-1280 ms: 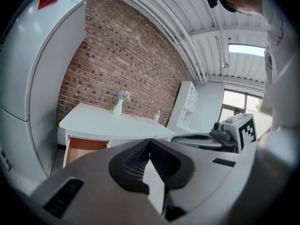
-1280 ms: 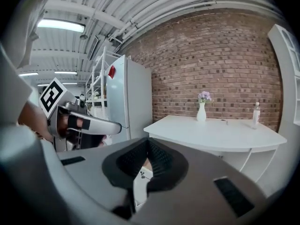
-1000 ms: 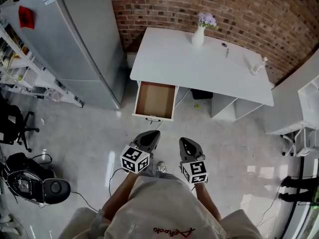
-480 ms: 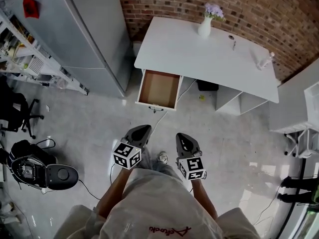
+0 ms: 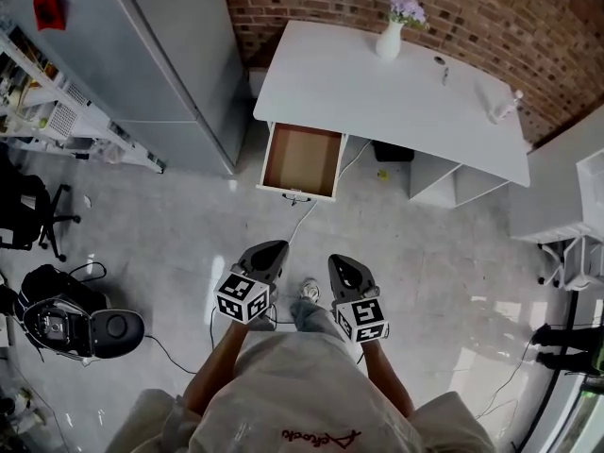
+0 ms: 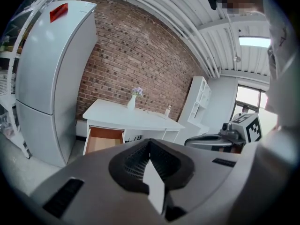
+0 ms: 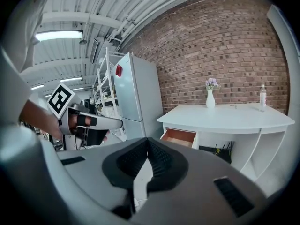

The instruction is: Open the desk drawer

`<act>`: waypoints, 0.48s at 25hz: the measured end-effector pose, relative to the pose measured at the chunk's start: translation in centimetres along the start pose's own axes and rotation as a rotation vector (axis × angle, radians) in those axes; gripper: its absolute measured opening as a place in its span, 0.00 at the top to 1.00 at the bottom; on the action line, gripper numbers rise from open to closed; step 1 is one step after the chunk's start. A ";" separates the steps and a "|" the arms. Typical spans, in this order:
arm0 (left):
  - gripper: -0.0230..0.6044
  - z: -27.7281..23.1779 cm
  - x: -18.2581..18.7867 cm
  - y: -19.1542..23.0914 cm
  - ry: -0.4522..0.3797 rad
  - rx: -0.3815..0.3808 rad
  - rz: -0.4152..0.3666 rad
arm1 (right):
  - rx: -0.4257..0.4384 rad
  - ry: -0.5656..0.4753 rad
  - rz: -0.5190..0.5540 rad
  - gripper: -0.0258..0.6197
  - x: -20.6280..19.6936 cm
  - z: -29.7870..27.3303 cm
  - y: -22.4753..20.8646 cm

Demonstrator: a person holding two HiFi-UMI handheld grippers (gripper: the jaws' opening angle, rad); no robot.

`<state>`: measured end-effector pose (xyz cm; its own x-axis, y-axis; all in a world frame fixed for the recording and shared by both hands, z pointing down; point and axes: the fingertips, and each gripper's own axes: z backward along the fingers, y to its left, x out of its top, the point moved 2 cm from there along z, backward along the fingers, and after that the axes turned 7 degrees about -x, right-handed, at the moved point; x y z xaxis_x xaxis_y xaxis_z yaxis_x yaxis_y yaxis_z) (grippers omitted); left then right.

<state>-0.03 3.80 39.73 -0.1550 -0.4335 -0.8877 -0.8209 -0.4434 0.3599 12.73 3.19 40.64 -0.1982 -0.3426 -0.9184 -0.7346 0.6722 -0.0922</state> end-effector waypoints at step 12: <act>0.94 7.0 -1.2 1.5 -0.024 -0.043 -0.012 | -0.051 0.009 0.014 0.93 -1.2 1.1 8.0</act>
<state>-4.90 9.17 39.36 -0.1589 -0.4094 -0.8984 -0.7982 -0.4823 0.3609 7.80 9.69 40.58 -0.2143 -0.3397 -0.9158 -0.7637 0.6428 -0.0597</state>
